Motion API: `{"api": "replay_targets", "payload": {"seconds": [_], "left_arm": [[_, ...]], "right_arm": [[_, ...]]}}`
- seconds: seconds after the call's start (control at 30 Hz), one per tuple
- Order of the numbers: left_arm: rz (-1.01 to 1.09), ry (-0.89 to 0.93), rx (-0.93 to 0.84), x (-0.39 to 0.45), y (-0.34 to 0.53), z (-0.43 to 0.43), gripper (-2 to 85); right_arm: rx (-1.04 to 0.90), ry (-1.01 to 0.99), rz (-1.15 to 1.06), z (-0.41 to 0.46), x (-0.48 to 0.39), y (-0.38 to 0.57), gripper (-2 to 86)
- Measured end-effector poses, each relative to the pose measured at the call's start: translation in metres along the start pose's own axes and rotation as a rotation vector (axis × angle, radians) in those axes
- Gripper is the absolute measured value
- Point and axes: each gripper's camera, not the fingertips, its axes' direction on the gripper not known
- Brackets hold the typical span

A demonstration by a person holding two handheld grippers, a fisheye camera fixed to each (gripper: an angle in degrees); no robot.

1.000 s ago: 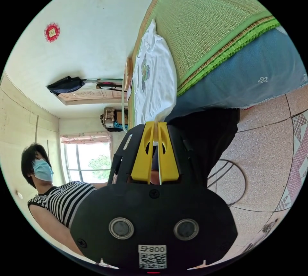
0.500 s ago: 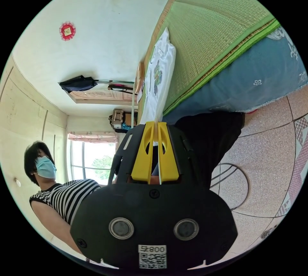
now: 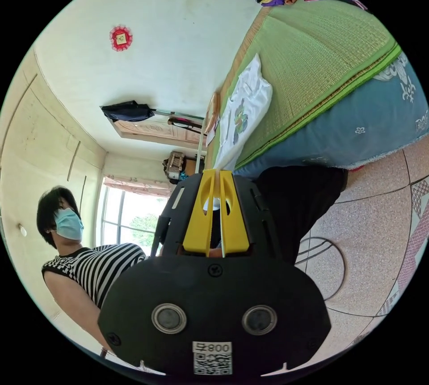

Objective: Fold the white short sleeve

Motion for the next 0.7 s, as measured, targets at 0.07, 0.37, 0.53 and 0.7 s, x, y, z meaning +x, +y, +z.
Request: {"api": "replay_targets", "payload": {"seconds": [0.07,0.37,0.53,0.7], "left_arm": [[0.012,0.019,0.005,0.008,-0.001,-0.012,0.5],[0.004,0.027,-0.004,0.016,0.006,-0.057,0.5],[-0.017,0.031,0.007,0.012,0.01,-0.078,0.5],[-0.017,0.034,0.004,0.013,0.01,-0.096,0.6]], "right_arm": [[0.005,-0.011,-0.016,-0.009,-0.006,0.0,1.4],[-0.001,-0.032,-0.06,-0.05,-0.019,0.011,1.4],[-0.003,-0.041,-0.068,-0.067,-0.018,0.016,1.4],[-0.01,-0.054,-0.09,-0.084,-0.021,0.022,1.5]]}}
